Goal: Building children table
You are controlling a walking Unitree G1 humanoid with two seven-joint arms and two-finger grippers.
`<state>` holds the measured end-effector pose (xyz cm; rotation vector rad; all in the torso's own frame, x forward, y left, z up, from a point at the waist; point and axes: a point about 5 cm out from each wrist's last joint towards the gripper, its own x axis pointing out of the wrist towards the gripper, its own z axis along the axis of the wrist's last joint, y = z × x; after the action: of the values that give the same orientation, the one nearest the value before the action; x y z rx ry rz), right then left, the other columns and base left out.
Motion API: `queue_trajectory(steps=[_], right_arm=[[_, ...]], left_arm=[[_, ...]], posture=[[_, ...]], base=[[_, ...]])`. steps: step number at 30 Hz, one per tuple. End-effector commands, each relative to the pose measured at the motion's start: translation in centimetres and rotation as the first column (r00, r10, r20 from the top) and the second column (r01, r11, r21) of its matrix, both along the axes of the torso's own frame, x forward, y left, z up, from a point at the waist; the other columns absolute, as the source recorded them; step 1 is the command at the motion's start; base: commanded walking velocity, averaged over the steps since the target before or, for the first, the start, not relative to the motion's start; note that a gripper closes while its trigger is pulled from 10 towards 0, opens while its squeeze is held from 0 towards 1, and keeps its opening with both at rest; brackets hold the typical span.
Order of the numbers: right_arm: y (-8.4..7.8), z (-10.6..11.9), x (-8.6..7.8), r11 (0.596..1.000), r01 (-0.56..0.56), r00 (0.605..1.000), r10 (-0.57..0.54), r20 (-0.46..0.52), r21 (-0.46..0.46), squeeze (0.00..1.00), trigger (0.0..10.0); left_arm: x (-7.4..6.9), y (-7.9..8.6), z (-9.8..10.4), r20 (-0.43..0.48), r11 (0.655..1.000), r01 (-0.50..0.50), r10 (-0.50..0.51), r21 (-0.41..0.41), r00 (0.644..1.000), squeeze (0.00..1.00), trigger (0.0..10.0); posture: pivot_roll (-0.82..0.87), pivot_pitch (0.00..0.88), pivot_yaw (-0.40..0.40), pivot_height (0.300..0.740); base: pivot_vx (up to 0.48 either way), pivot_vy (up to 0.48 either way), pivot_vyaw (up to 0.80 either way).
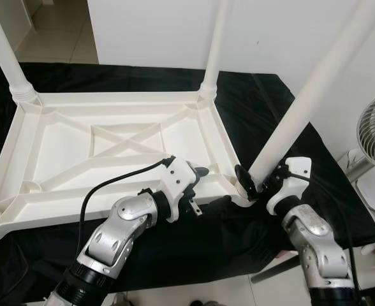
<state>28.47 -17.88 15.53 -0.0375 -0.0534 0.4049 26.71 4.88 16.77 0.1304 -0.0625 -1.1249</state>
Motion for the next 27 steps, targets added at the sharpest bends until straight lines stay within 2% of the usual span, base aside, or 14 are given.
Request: queue_trajectory(steps=[1,6,9,13,14,15,27], right_arm=[[0.2,-0.3,0.3,0.997,-0.070,0.997,0.070,-0.011,-0.026,0.00,10.0],[0.0,-0.2,0.8,0.988,-0.138,0.990,0.137,-0.019,-0.066,0.00,10.0],[0.1,-0.3,1.4,0.970,-0.224,0.975,0.223,-0.029,-0.096,0.00,10.0],[0.1,-0.4,1.5,0.965,-0.241,0.970,0.240,-0.026,-0.100,0.00,10.0],[0.2,-0.5,1.5,0.961,-0.257,0.966,0.255,-0.027,-0.102,0.00,3.9],[0.4,-0.6,1.6,0.957,-0.275,0.961,0.273,-0.029,-0.097,0.00,0.0],[1.0,-1.2,1.5,0.938,-0.332,0.943,0.331,-0.029,-0.098,0.00,0.0]], left_arm=[[-0.1,-0.4,0.2,0.008,1.000,0.021,-0.021,0.003,1.000,0.00,10.0],[0.1,-0.4,0.3,0.011,1.000,0.023,-0.023,0.001,1.000,0.00,10.0],[0.1,-0.5,0.4,0.014,1.000,0.028,-0.028,0.001,1.000,0.00,10.0],[0.1,-0.5,0.4,0.014,1.000,0.028,-0.028,0.001,1.000,0.00,10.0],[0.1,-0.5,0.4,0.014,1.000,0.029,-0.029,0.001,0.999,0.00,10.0],[0.0,-0.5,0.4,0.012,1.000,0.031,-0.031,0.002,0.999,0.00,10.0],[-0.2,-0.7,0.3,0.008,0.999,0.035,-0.035,0.003,0.999,0.00,10.0]], posture=[[0.03,0.105,-0.094,0.740],[0.03,0.105,-0.094,0.740],[0.04,0.101,-0.077,0.740],[0.04,0.101,-0.077,0.740],[0.04,0.101,-0.074,0.740],[0.04,0.102,-0.073,0.740],[0.04,0.105,-0.073,0.740]], base=[[0.000,0.000,0.00],[0.000,0.000,0.00],[0.000,0.000,0.00],[0.000,0.000,0.00],[0.000,0.000,0.00],[0.000,0.000,0.00],[0.000,0.000,0.00]])
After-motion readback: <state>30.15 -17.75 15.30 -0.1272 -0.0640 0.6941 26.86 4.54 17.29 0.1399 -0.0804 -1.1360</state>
